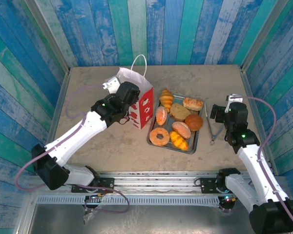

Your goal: Place the fake bread into the paper bag

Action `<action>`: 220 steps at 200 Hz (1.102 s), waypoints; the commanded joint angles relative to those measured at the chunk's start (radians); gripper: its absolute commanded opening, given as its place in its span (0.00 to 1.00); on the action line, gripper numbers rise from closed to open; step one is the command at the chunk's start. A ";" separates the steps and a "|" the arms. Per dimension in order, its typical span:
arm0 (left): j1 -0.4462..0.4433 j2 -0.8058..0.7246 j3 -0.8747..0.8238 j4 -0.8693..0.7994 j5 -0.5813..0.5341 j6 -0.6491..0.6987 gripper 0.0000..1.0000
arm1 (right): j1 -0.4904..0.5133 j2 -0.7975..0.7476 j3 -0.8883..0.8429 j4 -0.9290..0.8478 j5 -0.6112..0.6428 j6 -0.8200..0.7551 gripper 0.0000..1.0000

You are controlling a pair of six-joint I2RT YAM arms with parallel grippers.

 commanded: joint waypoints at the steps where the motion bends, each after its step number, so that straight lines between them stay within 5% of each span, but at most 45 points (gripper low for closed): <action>1: -0.003 0.037 0.032 0.013 -0.034 0.039 0.64 | -0.003 -0.001 0.000 0.016 0.004 -0.004 1.00; 89: 0.027 0.051 0.014 0.052 0.034 0.085 0.41 | -0.003 -0.013 0.001 0.013 0.008 -0.012 1.00; 159: 0.060 -0.001 0.000 0.033 0.046 0.141 0.09 | -0.003 -0.019 -0.001 0.012 0.011 -0.015 1.00; 220: 0.137 -0.078 0.035 0.014 0.167 0.285 0.00 | -0.003 -0.025 0.044 -0.034 -0.011 -0.013 1.00</action>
